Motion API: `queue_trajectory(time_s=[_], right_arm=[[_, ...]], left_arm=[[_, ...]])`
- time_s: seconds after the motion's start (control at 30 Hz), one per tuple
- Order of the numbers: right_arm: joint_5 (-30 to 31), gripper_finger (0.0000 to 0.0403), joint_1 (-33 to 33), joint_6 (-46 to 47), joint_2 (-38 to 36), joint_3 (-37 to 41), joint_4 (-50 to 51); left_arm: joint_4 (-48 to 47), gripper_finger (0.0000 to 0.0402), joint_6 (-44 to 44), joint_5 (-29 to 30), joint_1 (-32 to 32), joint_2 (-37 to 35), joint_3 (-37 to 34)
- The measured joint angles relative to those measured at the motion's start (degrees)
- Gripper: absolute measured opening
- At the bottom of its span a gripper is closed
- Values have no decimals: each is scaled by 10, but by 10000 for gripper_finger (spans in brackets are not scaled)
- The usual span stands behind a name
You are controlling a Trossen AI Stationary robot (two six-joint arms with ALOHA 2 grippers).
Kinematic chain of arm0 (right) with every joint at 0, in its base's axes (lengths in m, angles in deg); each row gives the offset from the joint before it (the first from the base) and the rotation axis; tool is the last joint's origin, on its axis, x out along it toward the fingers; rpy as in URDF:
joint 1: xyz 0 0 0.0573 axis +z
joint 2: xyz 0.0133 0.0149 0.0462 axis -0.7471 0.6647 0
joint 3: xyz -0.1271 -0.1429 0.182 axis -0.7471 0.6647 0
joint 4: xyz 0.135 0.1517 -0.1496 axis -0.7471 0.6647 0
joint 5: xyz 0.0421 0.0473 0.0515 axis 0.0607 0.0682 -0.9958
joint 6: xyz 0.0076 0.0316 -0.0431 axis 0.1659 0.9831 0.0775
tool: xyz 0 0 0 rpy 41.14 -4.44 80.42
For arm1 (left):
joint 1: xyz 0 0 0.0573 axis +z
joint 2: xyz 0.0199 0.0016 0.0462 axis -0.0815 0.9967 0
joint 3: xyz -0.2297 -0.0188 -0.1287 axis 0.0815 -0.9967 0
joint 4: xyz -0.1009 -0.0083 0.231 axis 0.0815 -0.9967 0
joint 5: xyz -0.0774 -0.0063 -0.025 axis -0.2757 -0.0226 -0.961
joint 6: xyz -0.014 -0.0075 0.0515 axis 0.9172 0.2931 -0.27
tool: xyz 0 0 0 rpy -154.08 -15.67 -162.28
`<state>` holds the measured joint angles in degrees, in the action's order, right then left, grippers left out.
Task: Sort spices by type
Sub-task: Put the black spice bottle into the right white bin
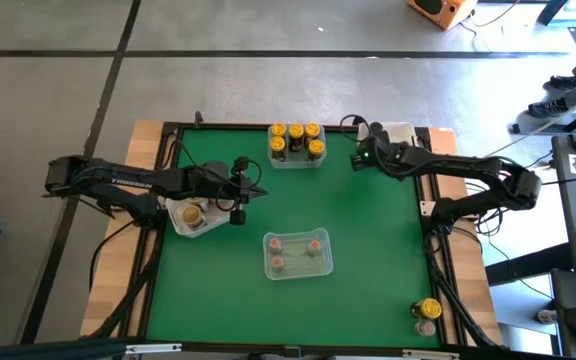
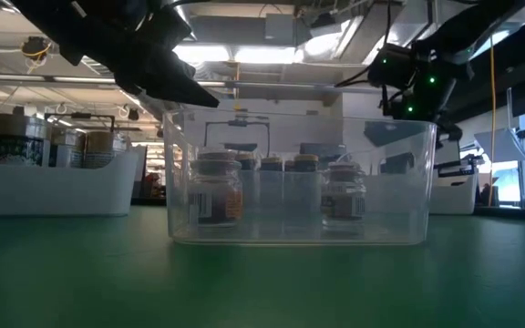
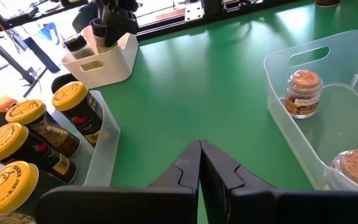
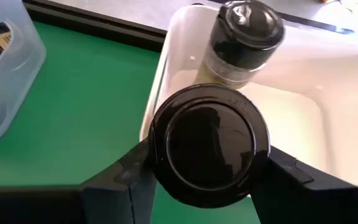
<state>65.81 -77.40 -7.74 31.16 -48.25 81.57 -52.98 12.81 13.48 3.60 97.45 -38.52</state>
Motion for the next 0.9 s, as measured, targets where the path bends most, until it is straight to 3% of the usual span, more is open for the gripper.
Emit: queue_trajectory(time_s=[0.47,0.73,0.9], right_arm=[[0,204,-3,3,39,21,-60],[-5,312,-2,-6,40,22,-65],[0,337,-2,-6,40,22,-65]], left_arm=[[1,4,0,0,0,0,0],[-1,4,1,0,0,0,0],[-1,4,2,0,0,0,0]])
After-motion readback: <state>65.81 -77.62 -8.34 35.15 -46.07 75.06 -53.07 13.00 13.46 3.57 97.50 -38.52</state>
